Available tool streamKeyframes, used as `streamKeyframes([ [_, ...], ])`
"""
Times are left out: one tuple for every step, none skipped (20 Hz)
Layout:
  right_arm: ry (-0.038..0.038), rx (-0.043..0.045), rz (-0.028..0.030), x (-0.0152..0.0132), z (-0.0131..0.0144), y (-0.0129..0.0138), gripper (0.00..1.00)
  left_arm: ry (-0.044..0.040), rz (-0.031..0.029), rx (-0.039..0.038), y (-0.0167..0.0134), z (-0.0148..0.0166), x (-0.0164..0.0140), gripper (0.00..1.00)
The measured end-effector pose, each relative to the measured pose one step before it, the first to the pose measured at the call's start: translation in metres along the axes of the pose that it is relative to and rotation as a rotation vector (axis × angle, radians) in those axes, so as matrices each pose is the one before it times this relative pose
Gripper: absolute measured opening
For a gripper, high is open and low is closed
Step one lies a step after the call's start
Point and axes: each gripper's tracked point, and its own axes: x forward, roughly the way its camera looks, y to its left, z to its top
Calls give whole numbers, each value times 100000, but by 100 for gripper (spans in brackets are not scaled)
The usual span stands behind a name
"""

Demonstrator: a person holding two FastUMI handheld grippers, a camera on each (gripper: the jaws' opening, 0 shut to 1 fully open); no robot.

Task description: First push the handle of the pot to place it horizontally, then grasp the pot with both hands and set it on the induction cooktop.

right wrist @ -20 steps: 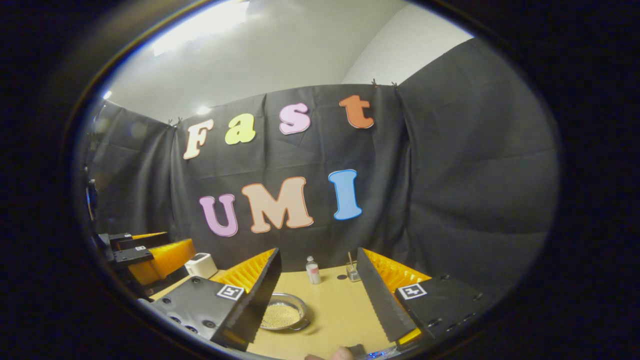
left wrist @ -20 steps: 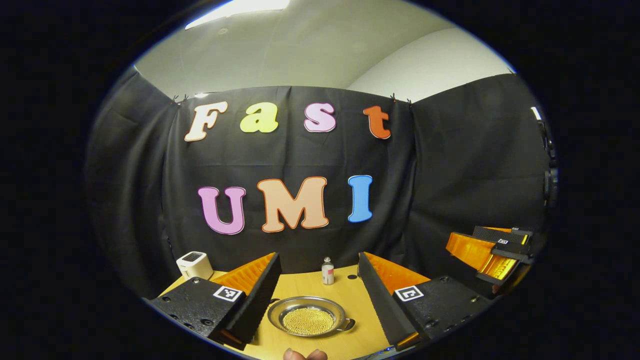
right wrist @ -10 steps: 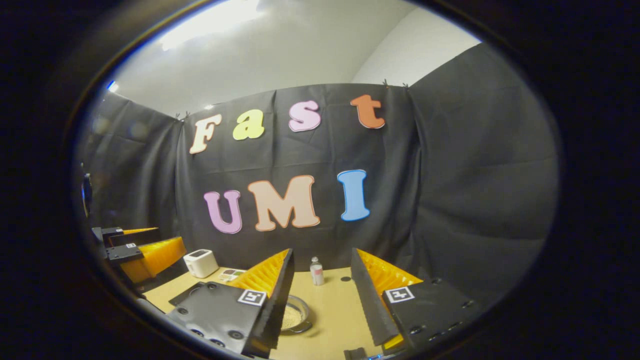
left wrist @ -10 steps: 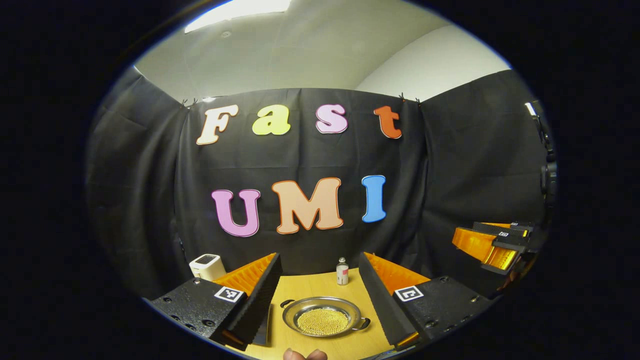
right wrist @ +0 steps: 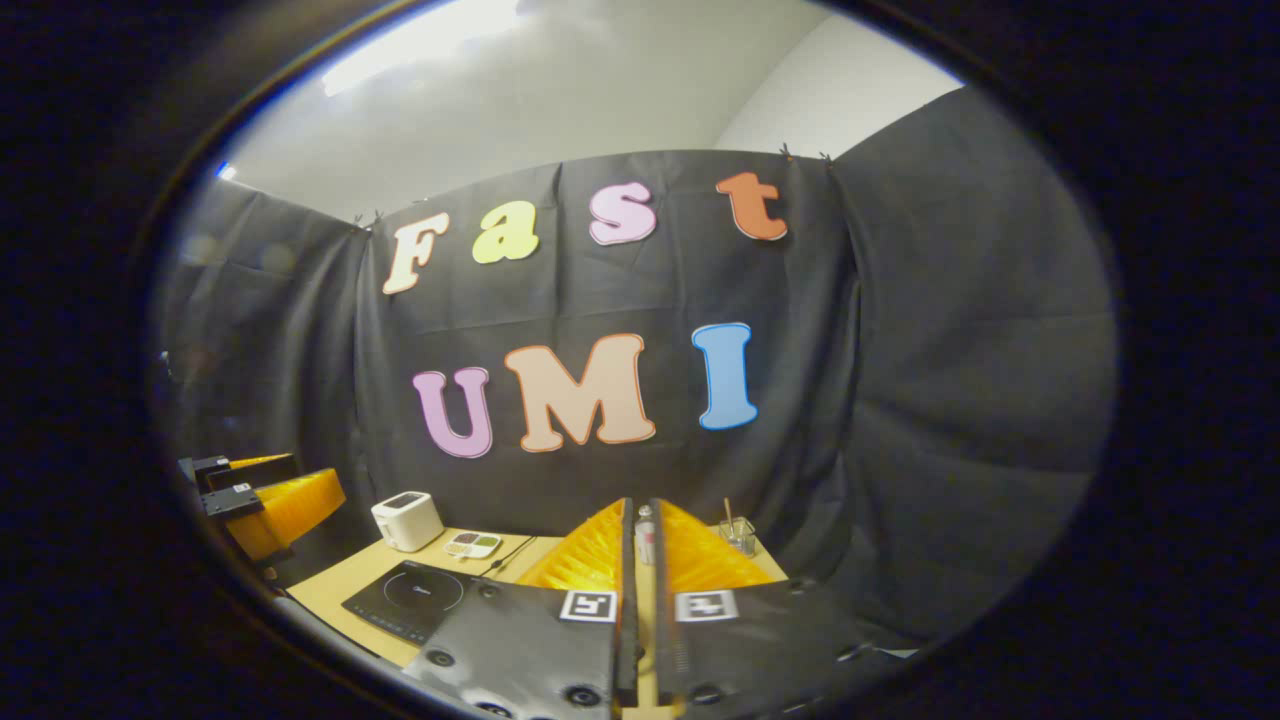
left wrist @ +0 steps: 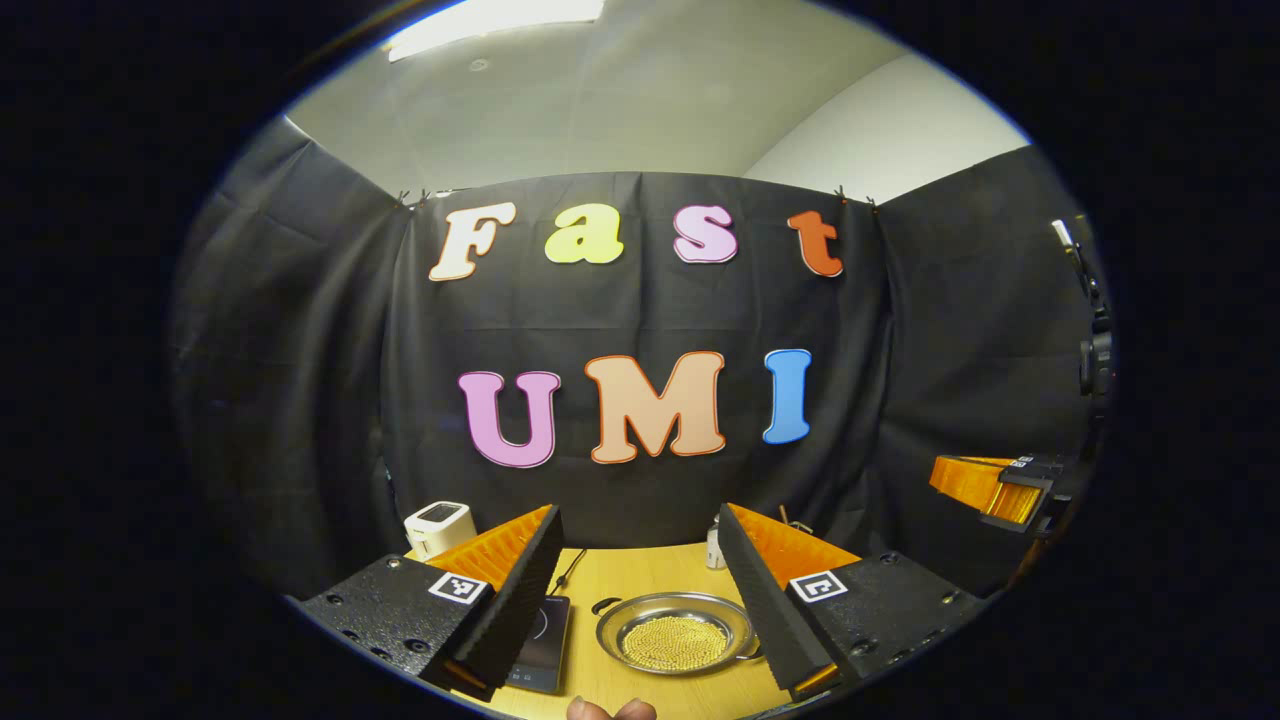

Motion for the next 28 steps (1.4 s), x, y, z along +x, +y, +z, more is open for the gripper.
streamKeyframes([
  [3124,-400,1932,902,-799,764,2,-1051,1472,289,929,212,201,94],
  [2450,-384,48,183,-1118,565,2,-647,1717,57,1133,28,231,94],
  [1161,936,470,364,-664,228,2,-24,655,-490,662,-364,111,94],
  [1718,1342,2053,465,-511,1011,2,212,140,-398,561,-233,300,92],
  [2272,-546,1030,677,-858,620,0,437,586,277,886,-354,276,92],
  [3539,-1742,1828,669,-1129,645,1,381,863,346,1060,-311,203,94],
  [2008,-1387,966,680,-999,595,2,386,959,-399,888,-324,152,94],
  [1840,-426,1112,714,-613,585,0,716,162,-1287,759,-371,331,92],
  [1601,369,936,696,-644,613,2,933,113,-1209,627,-478,153,92],
  [2081,-206,365,669,-916,478,2,842,183,-659,780,-376,223,95],
  [1435,-685,87,672,-518,393,0,496,-22,-309,722,-296,250,95],
  [1619,-986,-51,657,-619,439,2,-62,-222,-386,699,-76,307,95],
  [1989,-1014,-448,574,-690,253,2,194,-576,-643,583,-252,269,95],
  [2311,-270,-118,453,-825,304,2,476,-591,-547,456,-332,307,95],
  [1518,195,-944,381,-724,109,0,242,-696,-624,445,-328,209,95],
  [1840,320,-1112,292,-924,-6,0,-256,-723,-699,419,-284,207,95],
  [2416,7,-693,383,-949,130,0,-187,-292,-555,539,-273,283,92],
  [3395,-270,-406,451,-1346,121,3,1044,981,176,688,-382,325,95],
  [3064,-8,211,403,-985,131,3,1780,1630,-4,815,-464,6,95],
  [2516,-389,706,526,-861,167,3,453,1136,-1139,446,-145,-45,96],
  [2602,-1238,332,661,-971,68,0,-662,952,-1017,79,201,257,96],
  [3035,-962,838,745,-1131,-29,3,-464,1361,342,262,74,280,92],
  [3160,-111,1043,794,-1066,38,0,1006,1744,1748,333,-705,363,95],
  [3810,169,938,880,-1133,9,3,2629,1511,1220,134,-729,328,95],
  [3258,63,1204,793,-1122,-91,3,1889,731,-55,-297,-655,226,95],
  [1890,-498,1271,803,-779,-173,3,259,553,-754,-397,9,477,95],
  [2586,-1145,1000,642,-1054,-339,0,882,1412,84,-13,-125,541,95],
  [2501,-447,1680,473,-920,-92,0,1438,1681,550,107,-272,317,96],
])
